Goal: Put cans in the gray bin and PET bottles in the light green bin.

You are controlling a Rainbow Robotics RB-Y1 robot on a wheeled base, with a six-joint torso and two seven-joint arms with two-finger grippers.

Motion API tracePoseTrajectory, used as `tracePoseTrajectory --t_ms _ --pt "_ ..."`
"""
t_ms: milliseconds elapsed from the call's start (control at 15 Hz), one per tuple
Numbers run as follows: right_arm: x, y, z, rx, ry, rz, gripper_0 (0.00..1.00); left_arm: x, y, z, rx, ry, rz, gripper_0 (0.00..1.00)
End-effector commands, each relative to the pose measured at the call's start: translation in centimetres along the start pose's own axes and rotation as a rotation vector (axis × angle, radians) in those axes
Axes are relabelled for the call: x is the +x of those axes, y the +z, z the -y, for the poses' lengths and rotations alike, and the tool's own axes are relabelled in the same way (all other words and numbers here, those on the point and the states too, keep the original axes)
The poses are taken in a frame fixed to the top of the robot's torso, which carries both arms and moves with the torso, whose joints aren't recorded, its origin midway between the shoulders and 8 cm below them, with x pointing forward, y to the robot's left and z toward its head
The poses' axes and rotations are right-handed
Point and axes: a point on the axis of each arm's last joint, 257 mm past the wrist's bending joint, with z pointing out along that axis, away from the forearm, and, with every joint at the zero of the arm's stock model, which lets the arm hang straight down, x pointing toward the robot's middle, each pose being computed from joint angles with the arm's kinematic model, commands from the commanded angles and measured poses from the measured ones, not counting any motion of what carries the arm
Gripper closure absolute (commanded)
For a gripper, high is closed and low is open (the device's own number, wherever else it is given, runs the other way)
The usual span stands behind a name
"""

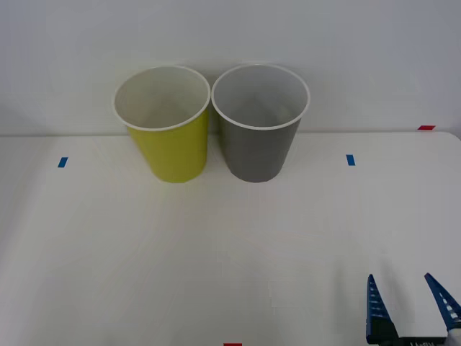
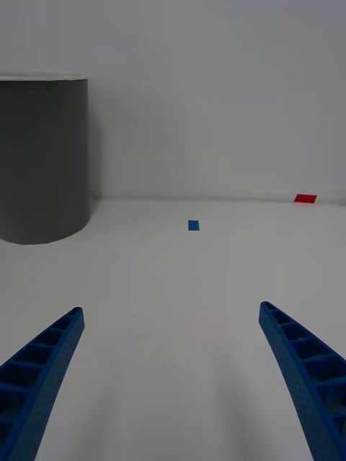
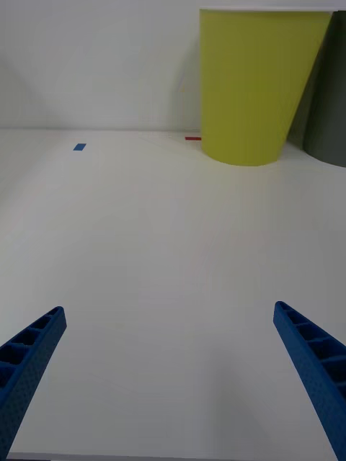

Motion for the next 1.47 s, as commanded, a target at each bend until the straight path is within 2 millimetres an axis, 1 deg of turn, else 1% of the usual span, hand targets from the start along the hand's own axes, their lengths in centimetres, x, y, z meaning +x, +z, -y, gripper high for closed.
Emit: tracePoseTrajectory --t_ms 67,400,667,1467 --pt "0.1 -1.8 0.0 0.009 0.002 -0.002 0.16 0.0 0.0 0.0 0.0 0.0 0.0 0.0" --pt "0.2 -2.7 0.5 0.016 -0.005 -0.01 0.16 0.0 0.0 0.0 0.0 0.0 0.0 0.0" --pt "0.4 -3.5 0.5 0.017 -0.011 -0.02 0.17 0.0 0.0 0.0 0.0 0.0 0.0 0.0" --pt "0.4 -3.5 0.5 0.017 -0.012 -0.02 0.16 0.0 0.0 0.0 0.0 0.0 0.0 0.0"
